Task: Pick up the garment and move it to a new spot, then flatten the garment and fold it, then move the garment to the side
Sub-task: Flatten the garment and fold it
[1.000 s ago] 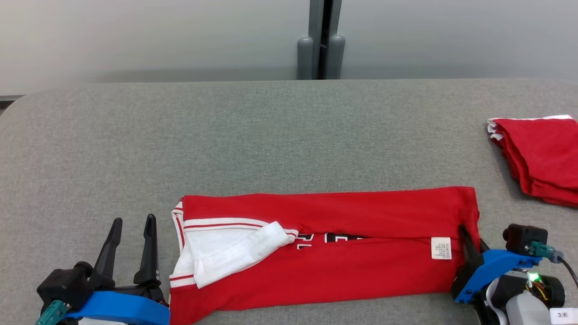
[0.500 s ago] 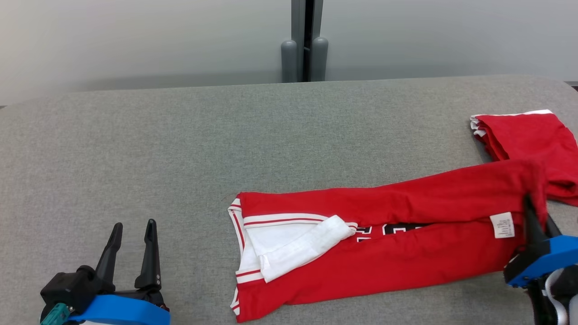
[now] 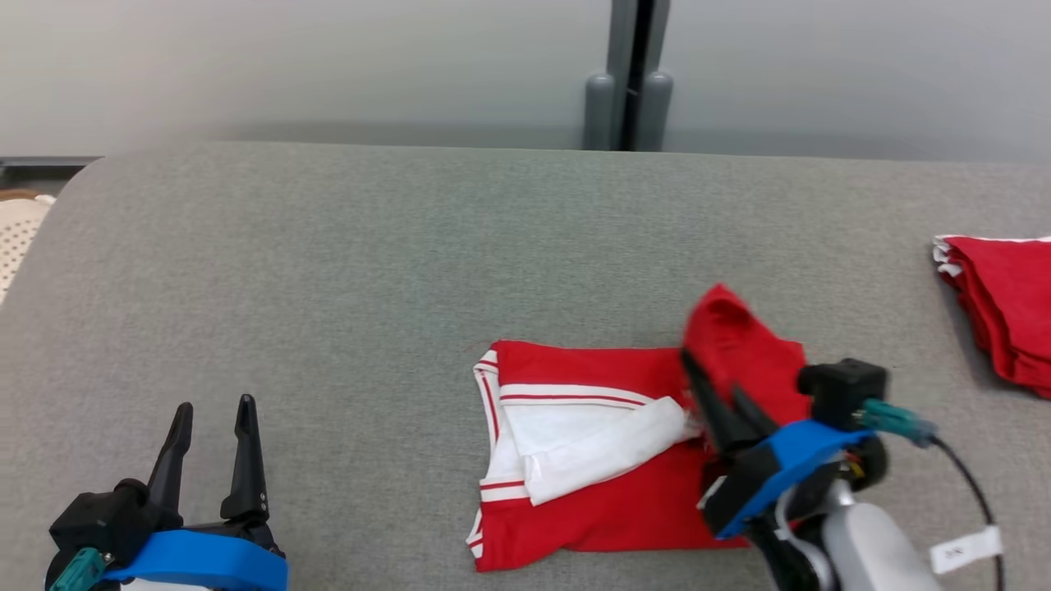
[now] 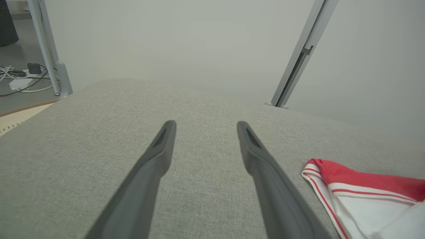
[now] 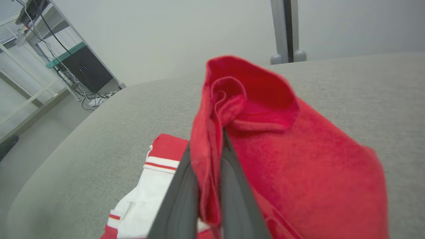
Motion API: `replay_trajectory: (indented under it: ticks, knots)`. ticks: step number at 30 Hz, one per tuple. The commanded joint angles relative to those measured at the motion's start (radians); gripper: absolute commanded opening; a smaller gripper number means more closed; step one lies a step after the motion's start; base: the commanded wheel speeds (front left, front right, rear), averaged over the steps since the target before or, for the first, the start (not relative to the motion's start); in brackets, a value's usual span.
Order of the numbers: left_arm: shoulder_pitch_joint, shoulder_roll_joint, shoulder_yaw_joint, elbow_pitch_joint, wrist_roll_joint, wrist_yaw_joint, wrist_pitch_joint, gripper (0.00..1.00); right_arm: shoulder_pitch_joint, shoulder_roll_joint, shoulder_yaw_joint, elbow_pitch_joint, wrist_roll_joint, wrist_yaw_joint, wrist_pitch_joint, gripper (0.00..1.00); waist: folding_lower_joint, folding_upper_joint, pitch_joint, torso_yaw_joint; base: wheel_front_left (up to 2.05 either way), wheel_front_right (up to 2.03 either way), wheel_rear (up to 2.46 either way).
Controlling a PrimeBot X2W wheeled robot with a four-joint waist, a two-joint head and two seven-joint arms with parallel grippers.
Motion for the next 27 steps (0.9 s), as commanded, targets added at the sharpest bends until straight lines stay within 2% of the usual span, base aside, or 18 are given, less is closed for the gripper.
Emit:
replay_trajectory:
  ticks: [1,4,8,16,18,19,27]
  knots:
    - [-0.006,-0.002,-0.001,0.003,0.006,-0.004,-0.004,1.0,-0.038,0.001,0.083,0.034,0.037,0.0,-0.015,0.0,0.0,0.0,0.005,0.026,0.0,0.0,0.0]
    - [-0.011,-0.009,-0.003,0.004,0.006,-0.006,-0.004,1.0,-0.079,0.0,0.185,0.088,0.068,0.0,-0.021,0.0,0.0,0.0,0.006,0.052,0.0,0.0,0.0]
    - [-0.016,-0.017,-0.005,0.006,0.01,-0.009,-0.004,1.0,-0.114,0.0,0.263,0.137,0.1,0.0,-0.03,0.0,0.0,0.0,0.01,0.077,0.0,0.0,0.0]
    - [-0.021,-0.036,0.002,0.013,0.022,-0.017,-0.004,1.0,-0.191,0.0,0.367,0.276,0.156,0.0,-0.05,0.02,0.0,0.0,0.019,0.104,0.0,0.0,0.0]
    - [-0.023,-0.041,0.004,0.016,0.024,-0.018,-0.004,1.0,-0.204,0.0,0.391,0.303,0.173,0.0,-0.054,0.49,0.0,0.0,0.019,0.105,0.0,0.0,0.0]
    - [-0.024,-0.043,0.005,0.017,0.024,-0.02,-0.004,1.0,-0.212,0.0,0.403,0.313,0.179,0.0,-0.058,1.0,0.0,0.0,0.019,0.104,0.0,0.0,0.0]
    - [-0.033,-0.055,0.0,0.028,0.037,-0.035,-0.004,1.0,-0.264,-0.001,0.487,0.315,0.226,0.0,-0.144,1.0,0.0,0.0,0.018,0.086,0.0,0.0,0.0]
